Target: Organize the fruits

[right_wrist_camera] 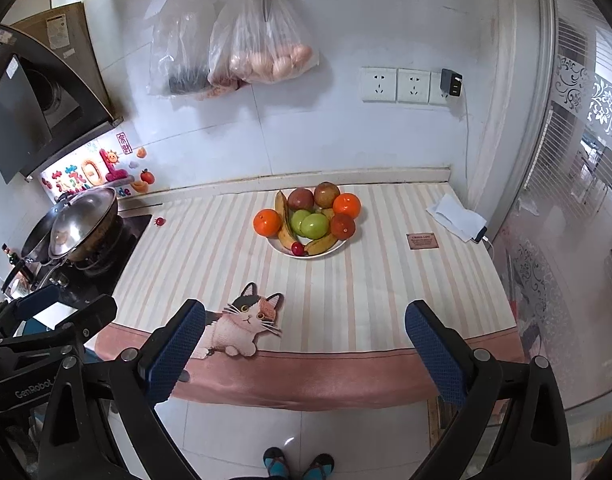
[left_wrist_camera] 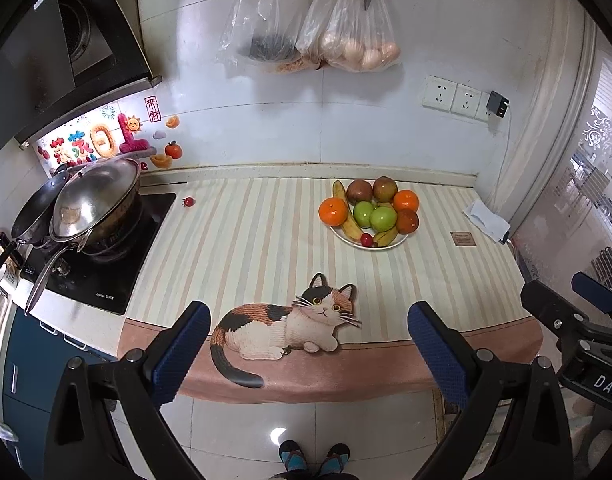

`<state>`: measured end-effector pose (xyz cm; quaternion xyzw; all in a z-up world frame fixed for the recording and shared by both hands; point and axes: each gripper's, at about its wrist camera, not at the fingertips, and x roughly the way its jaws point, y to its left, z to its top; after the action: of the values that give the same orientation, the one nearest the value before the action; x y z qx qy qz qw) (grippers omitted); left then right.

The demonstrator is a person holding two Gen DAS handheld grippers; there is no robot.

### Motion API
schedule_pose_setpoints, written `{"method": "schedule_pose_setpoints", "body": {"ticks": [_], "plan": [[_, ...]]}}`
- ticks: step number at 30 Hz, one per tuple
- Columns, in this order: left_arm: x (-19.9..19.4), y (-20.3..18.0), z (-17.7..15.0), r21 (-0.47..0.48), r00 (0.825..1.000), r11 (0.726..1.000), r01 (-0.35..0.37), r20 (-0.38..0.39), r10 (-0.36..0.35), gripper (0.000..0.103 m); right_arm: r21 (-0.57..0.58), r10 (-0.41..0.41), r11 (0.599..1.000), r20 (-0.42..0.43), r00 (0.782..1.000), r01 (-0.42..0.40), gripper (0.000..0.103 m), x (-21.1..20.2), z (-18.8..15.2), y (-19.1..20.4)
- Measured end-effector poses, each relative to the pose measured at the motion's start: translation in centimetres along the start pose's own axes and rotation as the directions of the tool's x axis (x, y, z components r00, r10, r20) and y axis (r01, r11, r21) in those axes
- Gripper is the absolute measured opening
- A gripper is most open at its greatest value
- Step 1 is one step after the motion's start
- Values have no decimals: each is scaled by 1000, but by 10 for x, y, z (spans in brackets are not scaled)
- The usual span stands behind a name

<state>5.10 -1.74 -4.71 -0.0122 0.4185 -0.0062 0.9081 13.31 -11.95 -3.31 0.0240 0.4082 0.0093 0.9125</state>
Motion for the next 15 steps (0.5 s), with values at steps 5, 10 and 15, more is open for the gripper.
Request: {"method": "schedule_pose_setpoints", "body": {"ticks": [5,10,15], "plan": [[7,1,1,3,1000,1000,-6,-10,6,101,4,8,1000,-15,1000,-8,102,10,2,-3],[7,0,1,-1,1000,1000,-5,-8,5,101,2,7,1000,-20,1000,-7,102,16,3,-2],[10,2,3,-1,1000,1000,-2,-8,2,101,-2,7,1000,-24,1000,-7,102,20,5,-3]]}}
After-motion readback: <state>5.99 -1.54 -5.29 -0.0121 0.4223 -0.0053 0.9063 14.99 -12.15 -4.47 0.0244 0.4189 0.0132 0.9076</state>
